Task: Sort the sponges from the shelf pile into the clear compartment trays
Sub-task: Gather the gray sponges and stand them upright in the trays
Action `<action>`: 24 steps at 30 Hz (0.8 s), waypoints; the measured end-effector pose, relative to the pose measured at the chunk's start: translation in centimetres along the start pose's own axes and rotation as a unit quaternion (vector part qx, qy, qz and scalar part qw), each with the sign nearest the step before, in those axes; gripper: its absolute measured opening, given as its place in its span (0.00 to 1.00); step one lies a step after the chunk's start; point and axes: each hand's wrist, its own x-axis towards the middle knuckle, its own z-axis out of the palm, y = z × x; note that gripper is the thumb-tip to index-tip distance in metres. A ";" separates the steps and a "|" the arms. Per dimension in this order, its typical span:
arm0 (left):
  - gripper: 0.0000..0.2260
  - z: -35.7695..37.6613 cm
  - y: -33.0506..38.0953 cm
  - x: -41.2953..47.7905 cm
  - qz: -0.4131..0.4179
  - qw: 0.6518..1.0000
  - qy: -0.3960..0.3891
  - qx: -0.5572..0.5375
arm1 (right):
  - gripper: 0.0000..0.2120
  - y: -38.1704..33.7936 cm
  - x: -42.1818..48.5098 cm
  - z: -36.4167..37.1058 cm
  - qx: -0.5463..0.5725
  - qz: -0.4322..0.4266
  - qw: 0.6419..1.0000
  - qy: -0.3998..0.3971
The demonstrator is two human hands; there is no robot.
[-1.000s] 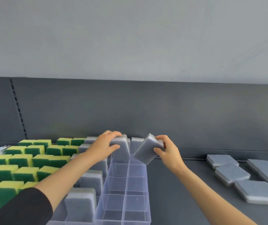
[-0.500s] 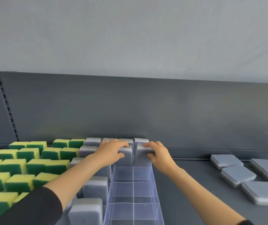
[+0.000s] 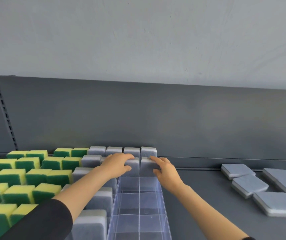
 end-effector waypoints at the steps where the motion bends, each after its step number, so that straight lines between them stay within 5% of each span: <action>1: 0.22 -0.2 0.2 -0.1 0.001 1.000 0.003 0.009 | 0.25 0.0 -0.2 -0.4 0.010 0.003 1.000 0.003; 8: 0.23 -0.7 3.9 -1.3 0.054 0.996 0.073 0.024 | 0.23 3.4 -3.2 -3.9 0.000 0.061 0.998 0.033; 24: 0.22 5.3 21.1 0.7 0.176 0.984 -0.012 0.017 | 0.20 16.3 -15.2 -16.2 -0.052 0.212 0.969 0.116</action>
